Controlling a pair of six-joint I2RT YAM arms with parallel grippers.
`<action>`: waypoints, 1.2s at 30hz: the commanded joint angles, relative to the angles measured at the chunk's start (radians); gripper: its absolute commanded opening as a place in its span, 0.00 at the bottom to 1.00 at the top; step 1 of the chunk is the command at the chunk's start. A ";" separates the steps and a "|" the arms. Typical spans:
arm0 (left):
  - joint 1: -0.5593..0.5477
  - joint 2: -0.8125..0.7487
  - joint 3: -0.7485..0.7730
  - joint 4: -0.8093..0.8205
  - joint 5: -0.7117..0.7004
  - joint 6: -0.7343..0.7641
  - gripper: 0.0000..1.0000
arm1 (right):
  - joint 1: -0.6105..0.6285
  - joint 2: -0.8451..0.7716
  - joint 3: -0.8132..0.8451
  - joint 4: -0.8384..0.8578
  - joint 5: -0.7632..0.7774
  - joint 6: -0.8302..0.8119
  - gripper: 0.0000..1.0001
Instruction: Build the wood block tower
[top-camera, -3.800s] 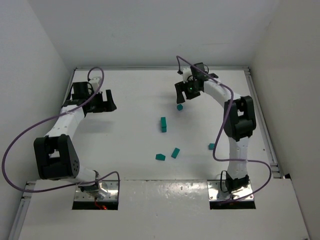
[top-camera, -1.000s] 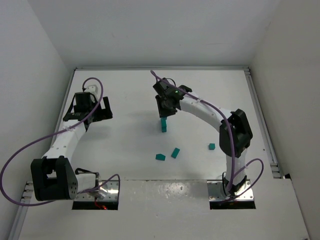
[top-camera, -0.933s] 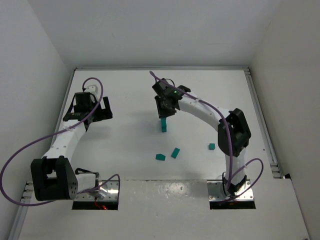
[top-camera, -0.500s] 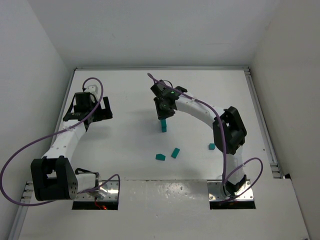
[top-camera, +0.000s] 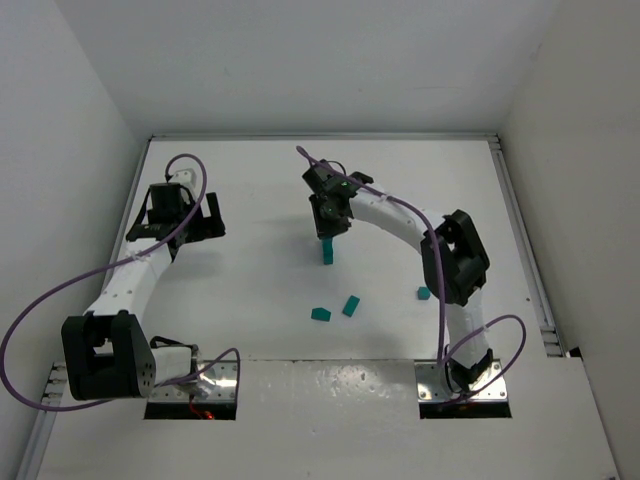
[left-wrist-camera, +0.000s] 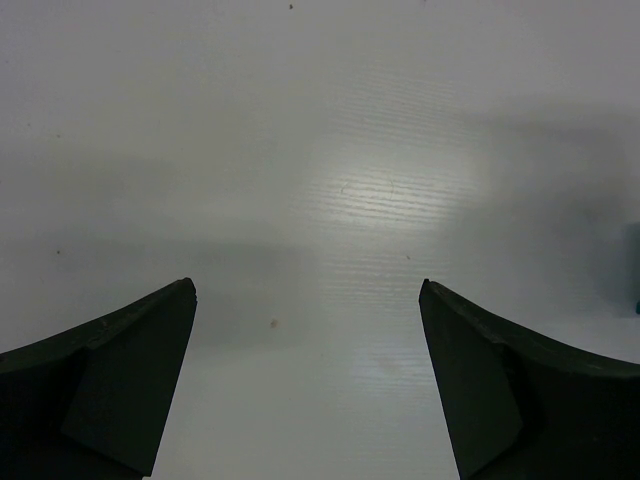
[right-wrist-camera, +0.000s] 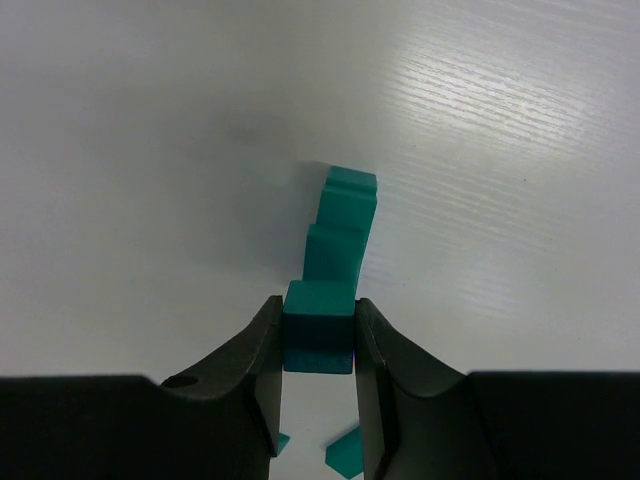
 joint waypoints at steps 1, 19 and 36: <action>-0.009 0.001 0.038 0.013 0.018 0.010 1.00 | -0.010 0.009 0.042 0.023 -0.006 0.008 0.09; -0.009 0.038 0.058 0.013 0.038 0.020 1.00 | -0.020 0.037 0.050 0.032 -0.033 0.005 0.11; -0.009 0.047 0.058 0.013 0.038 0.020 1.00 | -0.026 0.049 0.053 0.023 -0.040 0.019 0.18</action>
